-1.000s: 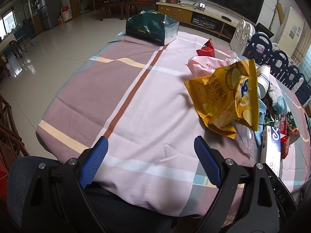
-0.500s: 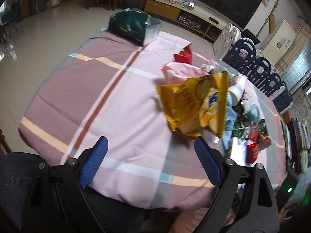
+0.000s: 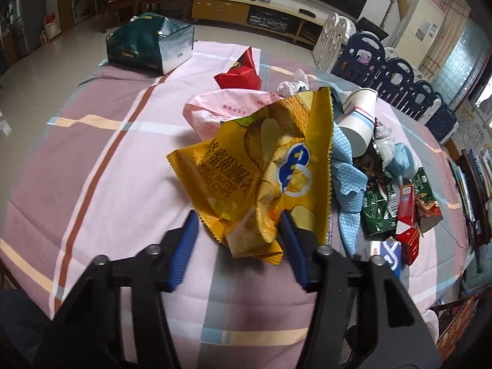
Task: Collect trash
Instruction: 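Lift the ointment box with the right tool while the left tool grasps the yellow chip bag, then carry both items to the wastebasket and open both tools to drop them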
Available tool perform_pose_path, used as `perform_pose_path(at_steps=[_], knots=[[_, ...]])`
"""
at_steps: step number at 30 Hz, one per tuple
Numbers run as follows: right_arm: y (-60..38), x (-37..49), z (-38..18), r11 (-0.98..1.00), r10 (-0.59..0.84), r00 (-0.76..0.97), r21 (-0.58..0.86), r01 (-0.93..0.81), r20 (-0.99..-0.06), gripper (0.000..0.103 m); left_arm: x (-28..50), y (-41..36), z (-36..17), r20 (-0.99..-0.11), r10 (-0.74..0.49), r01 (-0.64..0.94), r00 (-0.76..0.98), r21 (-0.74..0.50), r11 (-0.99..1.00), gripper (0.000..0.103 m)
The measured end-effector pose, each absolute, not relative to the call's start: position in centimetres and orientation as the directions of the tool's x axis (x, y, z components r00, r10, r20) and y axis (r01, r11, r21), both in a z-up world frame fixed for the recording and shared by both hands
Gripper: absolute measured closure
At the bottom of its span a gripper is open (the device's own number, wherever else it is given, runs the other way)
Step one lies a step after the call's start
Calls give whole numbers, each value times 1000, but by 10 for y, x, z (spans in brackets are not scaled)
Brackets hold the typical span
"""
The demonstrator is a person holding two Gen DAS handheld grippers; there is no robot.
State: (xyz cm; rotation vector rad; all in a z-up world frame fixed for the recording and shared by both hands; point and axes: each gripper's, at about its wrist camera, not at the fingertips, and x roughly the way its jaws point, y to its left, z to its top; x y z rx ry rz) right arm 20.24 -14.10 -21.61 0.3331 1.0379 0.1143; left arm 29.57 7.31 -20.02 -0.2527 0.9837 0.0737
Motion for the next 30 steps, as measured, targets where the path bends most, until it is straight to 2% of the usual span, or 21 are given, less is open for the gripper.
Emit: perform_pose_path(at_steps=[2,5,19,30], knots=[[-139,202,-216,946,244,506,318,64,-827,60,294,72,-200,-827,-60,-152,559,-173,973,78],[-137,201,-214,950,233,509,306,64,-829,60,290,72,-200,-825,-34,-143,564,-138,980,84],[-130,194,-192,965,188,558,259,50,-808,60,245,88,-164,-739,2,-152,674,-136,979,87],[-141,175,-150,956,206,622,290,35,-755,60,198,105,-165,-759,-3,-136,652,-121,983,87]])
